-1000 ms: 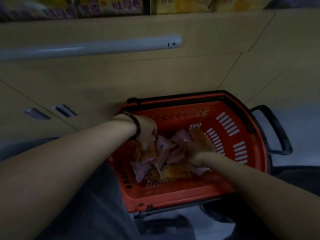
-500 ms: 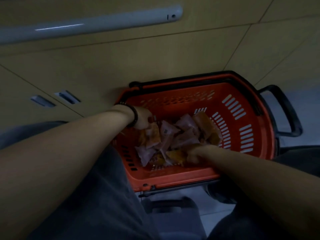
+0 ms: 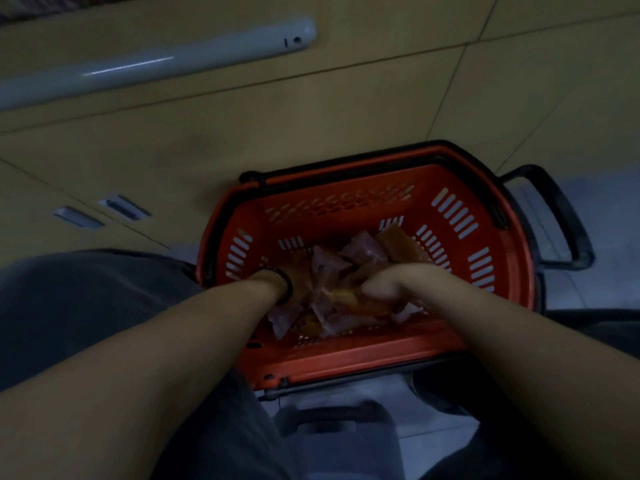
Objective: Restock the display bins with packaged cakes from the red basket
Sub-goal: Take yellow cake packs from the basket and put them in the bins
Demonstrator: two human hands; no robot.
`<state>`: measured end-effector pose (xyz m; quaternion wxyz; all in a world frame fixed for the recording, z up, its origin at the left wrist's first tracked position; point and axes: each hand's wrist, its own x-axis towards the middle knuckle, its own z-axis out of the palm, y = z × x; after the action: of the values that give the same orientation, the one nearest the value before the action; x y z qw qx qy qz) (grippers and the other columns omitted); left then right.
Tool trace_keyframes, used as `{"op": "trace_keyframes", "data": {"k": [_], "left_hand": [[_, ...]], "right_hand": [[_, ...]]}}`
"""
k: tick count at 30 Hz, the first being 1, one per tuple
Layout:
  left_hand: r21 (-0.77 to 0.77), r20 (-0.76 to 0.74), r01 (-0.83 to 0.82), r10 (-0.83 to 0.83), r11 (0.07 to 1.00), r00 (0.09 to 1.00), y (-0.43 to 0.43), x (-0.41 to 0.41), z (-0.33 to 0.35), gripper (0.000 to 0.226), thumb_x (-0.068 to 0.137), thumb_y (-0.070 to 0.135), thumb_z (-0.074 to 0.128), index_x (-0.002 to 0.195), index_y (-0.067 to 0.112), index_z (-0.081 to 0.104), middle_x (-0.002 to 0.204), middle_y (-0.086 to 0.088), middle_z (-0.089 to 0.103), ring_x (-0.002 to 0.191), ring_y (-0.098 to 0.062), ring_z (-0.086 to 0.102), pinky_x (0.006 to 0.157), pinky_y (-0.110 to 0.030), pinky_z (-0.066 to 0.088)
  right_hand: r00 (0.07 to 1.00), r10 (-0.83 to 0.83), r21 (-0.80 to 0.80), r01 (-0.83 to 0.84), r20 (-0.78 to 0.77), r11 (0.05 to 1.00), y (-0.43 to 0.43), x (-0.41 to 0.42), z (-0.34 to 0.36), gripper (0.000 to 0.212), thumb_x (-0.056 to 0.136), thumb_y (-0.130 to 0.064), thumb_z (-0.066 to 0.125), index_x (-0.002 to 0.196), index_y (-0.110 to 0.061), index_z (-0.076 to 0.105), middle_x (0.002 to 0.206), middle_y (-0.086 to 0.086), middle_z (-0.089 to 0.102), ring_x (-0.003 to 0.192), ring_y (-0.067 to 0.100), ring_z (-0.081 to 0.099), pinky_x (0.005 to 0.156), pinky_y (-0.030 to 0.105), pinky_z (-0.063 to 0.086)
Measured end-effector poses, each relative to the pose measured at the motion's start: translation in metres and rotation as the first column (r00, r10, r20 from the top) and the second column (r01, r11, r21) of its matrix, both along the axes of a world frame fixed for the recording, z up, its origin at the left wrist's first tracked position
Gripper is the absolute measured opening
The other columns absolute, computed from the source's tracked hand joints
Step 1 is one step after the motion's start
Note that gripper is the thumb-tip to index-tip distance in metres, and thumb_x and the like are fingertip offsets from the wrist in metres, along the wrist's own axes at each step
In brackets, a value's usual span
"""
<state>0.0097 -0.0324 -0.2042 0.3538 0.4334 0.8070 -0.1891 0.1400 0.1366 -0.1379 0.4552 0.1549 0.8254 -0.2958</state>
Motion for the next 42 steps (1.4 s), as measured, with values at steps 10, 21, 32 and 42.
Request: {"op": "trace_keyframes", "data": {"k": [10,21,32,42], "left_hand": [[0.203,0.082,-0.213,0.200,0.956,0.976,0.008,-0.016,0.009,0.037,0.104,0.028,0.055,0.135,0.011,0.063,0.142,-0.014,0.062,0.129,-0.032,0.059,0.101,-0.033,0.042],[0.352,0.434,-0.654,0.503,0.669,0.748,0.019,-0.030,0.101,0.043,0.091,0.043,0.068,0.129,0.026,0.059,0.138,-0.004,0.059,0.125,-0.024,0.057,0.100,-0.033,0.049],[0.279,0.862,-0.932,0.367,0.230,0.349,0.000,0.000,0.196,0.028,0.098,0.007,0.070,0.122,0.013,0.058,0.095,-0.011,0.076,0.072,-0.033,0.077,0.060,-0.038,0.058],[-0.049,0.997,-0.994,0.050,-0.093,-0.054,0.016,0.014,0.241,0.043,0.094,0.036,0.067,0.126,0.007,0.063,0.110,-0.024,0.077,0.079,-0.033,0.079,0.060,-0.032,0.061]], "right_hand": [[0.984,-0.173,-0.056,0.171,-0.040,0.984,0.027,-0.006,0.041,0.038,0.102,-0.016,0.054,0.138,-0.025,0.062,0.113,0.001,0.061,0.092,0.022,0.065,0.070,0.026,0.060],[0.915,-0.290,-0.104,0.271,-0.280,0.957,0.056,-0.016,0.122,0.035,0.094,-0.031,0.062,0.125,-0.018,0.072,0.122,0.002,0.064,0.094,0.022,0.066,0.065,0.035,0.057],[0.488,-0.825,-0.575,0.602,-0.284,0.554,0.086,0.007,0.167,0.029,0.096,-0.029,0.062,0.103,-0.002,0.070,0.081,0.016,0.064,0.065,0.030,0.063,0.058,0.034,0.044],[0.382,-0.559,-0.501,0.248,-0.736,0.829,0.046,0.007,0.205,0.031,0.088,-0.008,0.081,0.116,-0.022,0.080,0.113,-0.005,0.079,0.102,0.014,0.072,0.086,0.017,0.054]]}}
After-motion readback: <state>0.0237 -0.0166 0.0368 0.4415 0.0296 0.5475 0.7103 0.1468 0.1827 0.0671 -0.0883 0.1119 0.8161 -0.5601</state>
